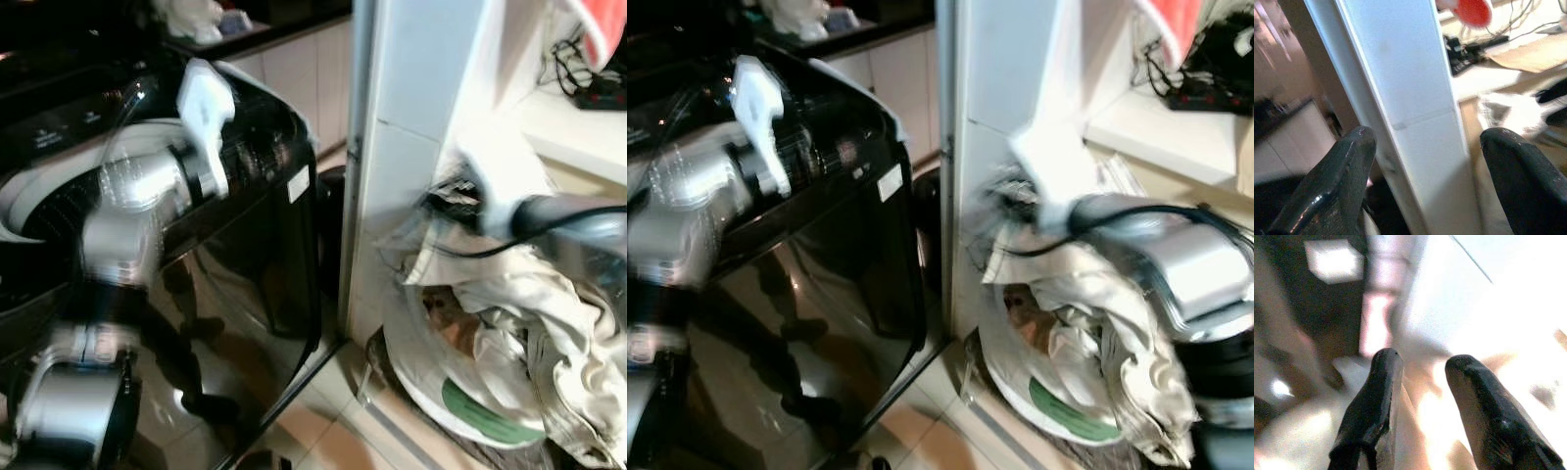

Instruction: Clothes washing

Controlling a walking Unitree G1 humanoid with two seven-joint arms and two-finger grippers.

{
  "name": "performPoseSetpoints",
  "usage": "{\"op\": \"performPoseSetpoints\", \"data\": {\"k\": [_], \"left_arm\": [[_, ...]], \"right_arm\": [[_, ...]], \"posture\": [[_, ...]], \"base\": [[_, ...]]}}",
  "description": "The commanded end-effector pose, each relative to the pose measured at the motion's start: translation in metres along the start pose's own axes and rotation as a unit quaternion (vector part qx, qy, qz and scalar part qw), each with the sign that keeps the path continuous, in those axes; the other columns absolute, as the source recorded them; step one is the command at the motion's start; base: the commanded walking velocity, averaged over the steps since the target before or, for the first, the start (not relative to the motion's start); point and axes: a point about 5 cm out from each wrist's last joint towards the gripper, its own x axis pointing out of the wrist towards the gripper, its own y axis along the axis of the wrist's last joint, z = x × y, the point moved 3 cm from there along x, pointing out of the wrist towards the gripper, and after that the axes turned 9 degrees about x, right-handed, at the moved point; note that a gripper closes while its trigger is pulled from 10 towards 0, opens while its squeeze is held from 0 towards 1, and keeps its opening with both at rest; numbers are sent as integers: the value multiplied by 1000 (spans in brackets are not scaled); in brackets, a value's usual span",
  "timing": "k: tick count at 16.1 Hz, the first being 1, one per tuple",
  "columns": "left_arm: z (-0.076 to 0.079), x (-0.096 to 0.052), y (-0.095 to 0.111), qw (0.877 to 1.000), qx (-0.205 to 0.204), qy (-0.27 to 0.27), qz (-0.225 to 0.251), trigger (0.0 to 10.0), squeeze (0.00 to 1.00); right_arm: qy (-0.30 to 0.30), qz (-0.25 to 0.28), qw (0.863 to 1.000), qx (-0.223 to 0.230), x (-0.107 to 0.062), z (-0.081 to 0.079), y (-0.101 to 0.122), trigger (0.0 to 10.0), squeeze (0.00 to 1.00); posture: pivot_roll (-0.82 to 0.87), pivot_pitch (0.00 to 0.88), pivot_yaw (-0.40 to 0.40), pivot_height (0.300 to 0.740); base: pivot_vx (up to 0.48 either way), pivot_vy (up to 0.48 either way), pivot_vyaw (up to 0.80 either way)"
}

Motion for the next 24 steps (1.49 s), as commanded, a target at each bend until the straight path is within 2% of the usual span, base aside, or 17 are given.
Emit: {"op": "performPoseSetpoints", "data": {"k": [1,3,5,6,8,9,10,11,13,14,16,17,18,22,24], "left_arm": [[7,3,12,1000,10,-20,14,10000,0],[35,1,18,998,-7,-59,23,10000,0],[51,-1,24,995,-33,-94,28,10000,0],[66,-5,27,990,-53,-128,26,10000,0],[76,-9,28,987,-63,-149,17,10000,0],[85,-14,28,983,-76,-166,9,10000,0],[88,-16,29,981,-83,-173,5,10000,0],[91,-16,29,980,-88,-180,5,10000,0],[100,-16,31,975,-104,-196,9,10000,0],[103,-15,31,975,-102,-198,7,10000,0],[107,-13,32,975,-105,-198,6,10000,0],[109,-14,34,974,-109,-201,6,10000,0],[109,-14,34,973,-110,-201,6,10000,0],[111,-16,34,973,-114,-201,2,10000,0],[107,-13,29,979,-118,-168,-4,10000,0]], "right_arm": [[-20,-17,1000,-11,1,7,-7,10000,1000],[-39,-47,998,-15,-12,31,-18,10000,1000],[-24,-48,999,-3,-23,35,-17,10000,1000],[-20,-57,998,-1,-33,40,-17,10000,1000],[-18,-75,997,-14,-44,46,-20,10000,1000],[3,-106,994,-36,-62,48,-27,10000,1000],[16,-125,991,-48,-72,48,-32,10000,1000],[22,-138,989,-50,-76,48,-37,10000,1000],[24,-166,985,-51,-73,45,-53,10000,1000],[19,-182,982,-54,-71,46,-62,10000,8],[-11,-200,978,-59,-69,57,-74,10000,0],[-28,-197,979,-38,-67,65,-78,3843,0],[-39,-200,978,-34,-68,69,-80,0,0],[-50,-188,981,-21,-64,73,-81,0,0],[-49,-173,984,-1,-57,74,-82,0,0]], "posture": [[-104,0,100,740],[-103,0,96,740],[-104,0,97,740],[-104,0,98,740],[-107,0,101,740],[-114,0,106,740],[-116,0,108,740],[-121,0,111,740],[-124,0,114,740],[-124,0,114,740],[-124,0,115,740],[-121,0,112,740],[-121,0,112,740],[-117,0,108,740],[-116,0,105,740]], "base": [[0,0,0],[0,0,0],[0,0,0],[0,0,0],[0,0,0],[0,0,0],[0,0,0],[0,0,0],[0,0,0],[0,0,0],[0,0,0],[0,0,0],[0,0,0],[0,0,0],[0,0,0]]}}
